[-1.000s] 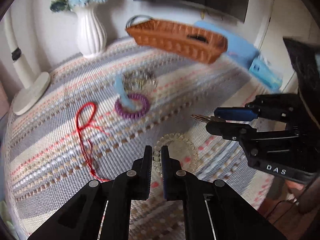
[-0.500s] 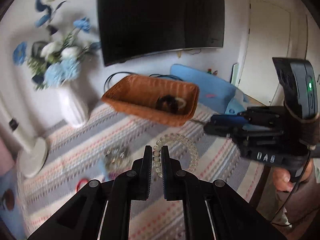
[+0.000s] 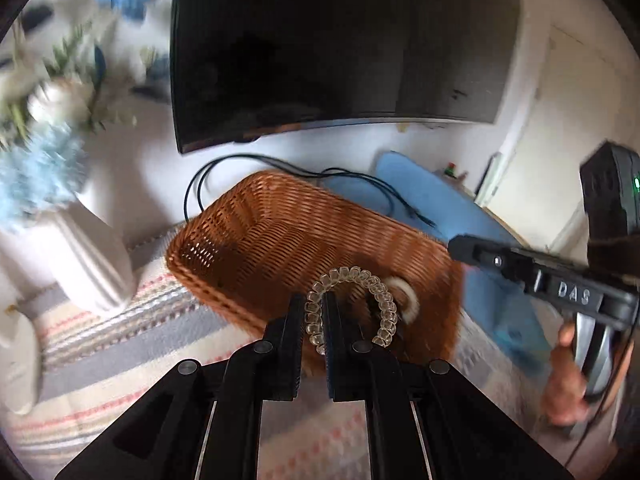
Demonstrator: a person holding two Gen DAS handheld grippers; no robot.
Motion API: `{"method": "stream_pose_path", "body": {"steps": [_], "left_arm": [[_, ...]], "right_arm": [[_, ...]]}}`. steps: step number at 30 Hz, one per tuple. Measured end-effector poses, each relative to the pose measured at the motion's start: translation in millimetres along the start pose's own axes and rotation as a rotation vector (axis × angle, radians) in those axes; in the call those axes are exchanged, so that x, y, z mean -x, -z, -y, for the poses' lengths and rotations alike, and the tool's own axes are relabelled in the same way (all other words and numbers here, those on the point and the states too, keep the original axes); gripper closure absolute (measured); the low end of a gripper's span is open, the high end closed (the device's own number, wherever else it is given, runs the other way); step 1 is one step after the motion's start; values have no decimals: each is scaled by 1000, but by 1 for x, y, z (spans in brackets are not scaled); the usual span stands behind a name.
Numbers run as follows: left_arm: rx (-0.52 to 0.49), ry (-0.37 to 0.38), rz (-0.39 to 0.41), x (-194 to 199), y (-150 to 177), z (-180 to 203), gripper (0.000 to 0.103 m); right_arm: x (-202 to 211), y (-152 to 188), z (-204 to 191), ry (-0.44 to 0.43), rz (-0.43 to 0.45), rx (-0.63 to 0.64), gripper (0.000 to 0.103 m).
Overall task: Organize jewelry
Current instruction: 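Carry the bead bracelet in the left gripper over the basket while the right gripper carries the key there, then open the left gripper to drop the bracelet while the right gripper drops the key into the basket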
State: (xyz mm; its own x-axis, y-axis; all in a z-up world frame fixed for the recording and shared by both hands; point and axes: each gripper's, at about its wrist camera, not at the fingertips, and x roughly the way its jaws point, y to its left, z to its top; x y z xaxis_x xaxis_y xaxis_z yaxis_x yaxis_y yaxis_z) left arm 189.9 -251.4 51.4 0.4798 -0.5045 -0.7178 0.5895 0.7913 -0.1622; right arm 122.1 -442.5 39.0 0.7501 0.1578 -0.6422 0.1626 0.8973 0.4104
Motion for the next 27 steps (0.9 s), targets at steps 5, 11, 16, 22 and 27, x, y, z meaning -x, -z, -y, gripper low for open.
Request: {"method": "stream_pose_path", "body": {"steps": [5,11,16,22,27], "left_arm": [[43,-27,-20,-42,9,-8,94],[6,-40,-36,-56,18,-1,94],[-8,-59,-43,-63,19,-1,94],[-12,-65,-32,-67,19,-2,94],[9,-20,-13,-56,16,-6,73]], "right_arm": [[-48,-2,19,-20,-47,-61,77],[-62,4,21,-17,-73,-53,77],[-72,7,20,41,-90,-36,77],[-71,6,26,23,-78,-50,76],[-60,4,37,-45,-43,-103,69]]}}
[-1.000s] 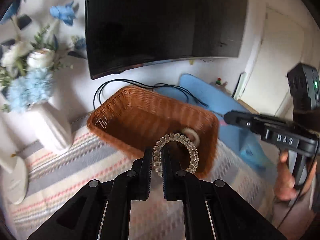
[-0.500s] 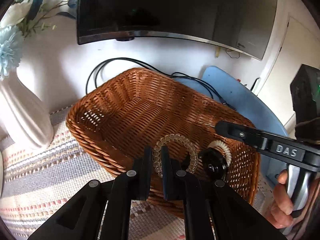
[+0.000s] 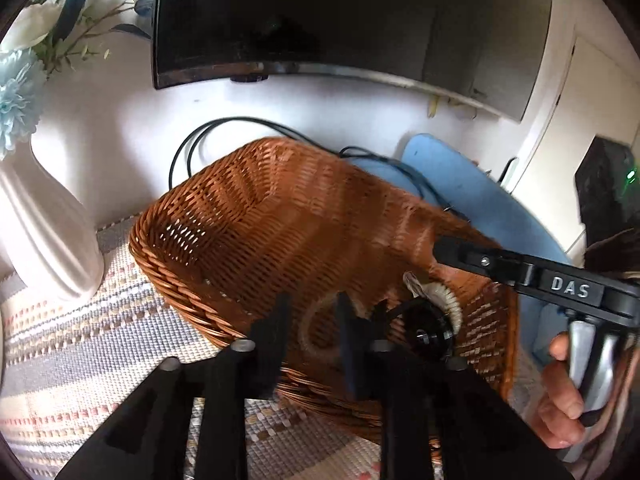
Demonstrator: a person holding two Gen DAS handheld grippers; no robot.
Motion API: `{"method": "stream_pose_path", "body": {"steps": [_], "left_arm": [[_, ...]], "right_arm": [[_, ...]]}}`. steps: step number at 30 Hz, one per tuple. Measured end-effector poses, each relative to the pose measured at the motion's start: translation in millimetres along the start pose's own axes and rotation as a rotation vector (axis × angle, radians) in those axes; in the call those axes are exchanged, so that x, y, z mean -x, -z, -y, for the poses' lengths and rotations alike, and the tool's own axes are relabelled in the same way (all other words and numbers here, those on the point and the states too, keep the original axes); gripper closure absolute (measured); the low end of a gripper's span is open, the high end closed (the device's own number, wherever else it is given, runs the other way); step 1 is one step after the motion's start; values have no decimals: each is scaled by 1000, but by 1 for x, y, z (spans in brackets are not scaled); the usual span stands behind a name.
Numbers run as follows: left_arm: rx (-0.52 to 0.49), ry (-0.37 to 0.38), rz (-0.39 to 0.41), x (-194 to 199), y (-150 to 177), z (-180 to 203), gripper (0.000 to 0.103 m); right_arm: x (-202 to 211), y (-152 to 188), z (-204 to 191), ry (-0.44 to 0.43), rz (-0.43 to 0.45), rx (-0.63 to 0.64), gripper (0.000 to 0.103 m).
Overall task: Organize jewelry
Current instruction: 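Open the left gripper to drop the bracelet while the right gripper drops the key into the basket, then grasp the red string bracelet with the left gripper while the right gripper grasps the light blue clip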
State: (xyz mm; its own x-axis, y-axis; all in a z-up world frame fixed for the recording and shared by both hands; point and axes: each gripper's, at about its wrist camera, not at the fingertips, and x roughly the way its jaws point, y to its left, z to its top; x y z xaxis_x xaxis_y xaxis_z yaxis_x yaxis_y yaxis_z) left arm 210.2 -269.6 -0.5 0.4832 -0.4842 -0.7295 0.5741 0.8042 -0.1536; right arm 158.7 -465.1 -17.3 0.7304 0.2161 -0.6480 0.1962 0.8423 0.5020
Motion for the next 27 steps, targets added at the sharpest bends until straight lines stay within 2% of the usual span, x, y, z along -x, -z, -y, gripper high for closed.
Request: {"method": "stream_pose_path", "body": {"steps": [4,7,11,13,17,20,23,27], "left_arm": [[-15,-3,42,15,-2,5,73],[-31,-1,58,30,-5,13,73],[-52,-7,103,77,-1,14,72],[-66,-30,122,105,5,4,72],[-11,-77,171,173,30,-44,73],[45,-118,191,209,55,-83,72],[99,-161,171,228,86,-120,72],[160,-177,105,223,120,-156,72]], "right_arm": [[7,0,3,-39,24,-12,67],[17,2,-1,-11,74,10,67],[33,6,-14,44,134,48,67],[43,12,-25,5,128,57,67],[57,37,-54,-57,106,97,67],[60,61,-82,-100,67,144,67],[56,86,-110,-137,9,183,67],[42,118,-148,-157,-72,265,67]]}}
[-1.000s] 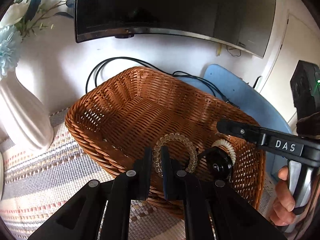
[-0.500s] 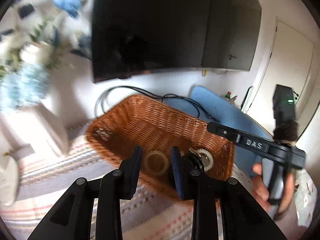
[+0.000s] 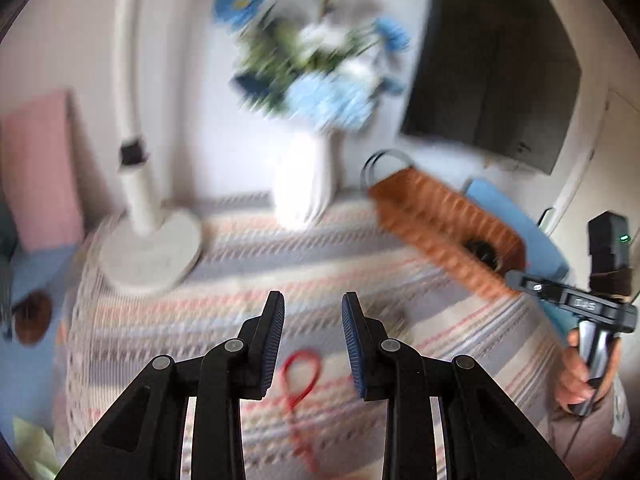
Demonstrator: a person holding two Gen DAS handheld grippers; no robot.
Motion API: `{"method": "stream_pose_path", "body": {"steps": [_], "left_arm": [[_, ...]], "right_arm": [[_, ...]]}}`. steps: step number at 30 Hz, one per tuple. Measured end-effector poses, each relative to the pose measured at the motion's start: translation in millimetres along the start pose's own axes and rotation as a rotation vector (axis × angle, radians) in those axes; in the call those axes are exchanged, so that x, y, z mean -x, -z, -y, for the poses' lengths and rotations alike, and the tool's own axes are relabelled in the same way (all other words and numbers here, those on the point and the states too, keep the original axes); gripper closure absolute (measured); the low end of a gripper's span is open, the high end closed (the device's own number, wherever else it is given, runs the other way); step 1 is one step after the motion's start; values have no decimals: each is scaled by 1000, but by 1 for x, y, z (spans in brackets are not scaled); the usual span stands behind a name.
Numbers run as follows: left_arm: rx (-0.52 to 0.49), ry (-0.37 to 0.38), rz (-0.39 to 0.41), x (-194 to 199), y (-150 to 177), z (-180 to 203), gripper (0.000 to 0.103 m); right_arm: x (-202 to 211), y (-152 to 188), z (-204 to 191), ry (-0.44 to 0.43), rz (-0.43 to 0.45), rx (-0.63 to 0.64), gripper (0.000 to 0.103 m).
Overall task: Organize jewelry
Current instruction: 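Grasp the red string bracelet with the left gripper while the right gripper grasps the light blue clip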
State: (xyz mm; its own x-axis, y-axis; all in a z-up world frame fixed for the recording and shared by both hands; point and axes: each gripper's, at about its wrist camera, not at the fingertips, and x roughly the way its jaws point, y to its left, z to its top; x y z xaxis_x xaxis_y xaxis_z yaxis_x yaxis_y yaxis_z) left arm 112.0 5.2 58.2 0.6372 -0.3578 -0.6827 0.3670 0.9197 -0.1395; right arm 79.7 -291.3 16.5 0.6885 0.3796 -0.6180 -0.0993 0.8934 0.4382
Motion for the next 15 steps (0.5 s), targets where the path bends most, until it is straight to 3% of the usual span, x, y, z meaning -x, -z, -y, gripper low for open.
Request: {"method": "stream_pose_path", "body": {"steps": [9,15], "left_arm": [[82,0,-162,-72,35,-24,73],[74,-32,-208,-92,51,-24,73]], "right_arm": [[-62,28,-68,3,-187,139,67],[-111,30,-72,-94,-314,57,67]]}}
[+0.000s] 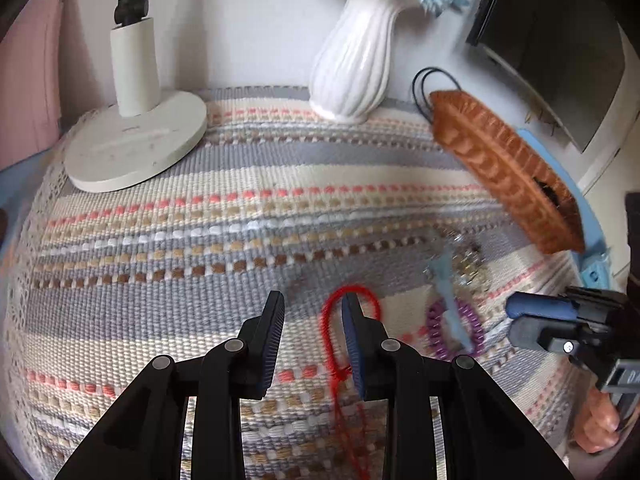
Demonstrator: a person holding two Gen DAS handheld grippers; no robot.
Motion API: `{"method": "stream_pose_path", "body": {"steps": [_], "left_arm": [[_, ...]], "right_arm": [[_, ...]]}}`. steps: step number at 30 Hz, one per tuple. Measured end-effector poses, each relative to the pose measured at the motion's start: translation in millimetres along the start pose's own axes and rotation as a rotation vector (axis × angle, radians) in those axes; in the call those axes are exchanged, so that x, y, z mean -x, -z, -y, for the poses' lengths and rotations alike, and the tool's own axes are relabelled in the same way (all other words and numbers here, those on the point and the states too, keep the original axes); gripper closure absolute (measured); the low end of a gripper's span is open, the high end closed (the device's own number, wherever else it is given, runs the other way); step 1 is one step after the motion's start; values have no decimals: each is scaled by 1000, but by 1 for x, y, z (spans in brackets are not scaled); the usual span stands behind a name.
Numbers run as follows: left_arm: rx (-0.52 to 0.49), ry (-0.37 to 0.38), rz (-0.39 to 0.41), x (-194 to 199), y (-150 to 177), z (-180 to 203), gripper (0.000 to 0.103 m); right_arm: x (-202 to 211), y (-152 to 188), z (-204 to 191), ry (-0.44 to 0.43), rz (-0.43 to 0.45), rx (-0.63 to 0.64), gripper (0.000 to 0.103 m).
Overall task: Organize jewelry
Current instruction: 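Grasp the red string bracelet with the left gripper while the right gripper grasps the light blue clip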
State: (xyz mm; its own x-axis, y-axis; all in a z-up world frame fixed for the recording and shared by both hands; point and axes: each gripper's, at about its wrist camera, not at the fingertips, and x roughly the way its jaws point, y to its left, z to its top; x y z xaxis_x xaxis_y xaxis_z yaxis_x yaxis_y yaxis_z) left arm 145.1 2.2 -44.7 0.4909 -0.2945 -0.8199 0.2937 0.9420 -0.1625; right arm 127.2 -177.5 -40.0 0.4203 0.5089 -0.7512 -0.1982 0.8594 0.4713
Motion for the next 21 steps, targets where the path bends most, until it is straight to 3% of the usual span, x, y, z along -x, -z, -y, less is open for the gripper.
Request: {"method": "stream_pose_path", "body": {"steps": [4,8,15,19,21], "left_arm": [[13,-3,-9,-4,1,-2,73],[5,-9,-9,-3,3,-2,73],[-20,-16,-10,-3,6,4,75],[-66,-61,-3,-6,7,13,82],[-97,-80,2,-7,9,19,94]], "right_arm": [[-22,-10,6,-23,-35,-58,67],[-29,-18,1,89,-2,-34,67],[-54,-29,-6,144,-10,-14,68],[-58,-28,-12,201,43,29,83],[-57,-27,-13,204,67,39,89]]}}
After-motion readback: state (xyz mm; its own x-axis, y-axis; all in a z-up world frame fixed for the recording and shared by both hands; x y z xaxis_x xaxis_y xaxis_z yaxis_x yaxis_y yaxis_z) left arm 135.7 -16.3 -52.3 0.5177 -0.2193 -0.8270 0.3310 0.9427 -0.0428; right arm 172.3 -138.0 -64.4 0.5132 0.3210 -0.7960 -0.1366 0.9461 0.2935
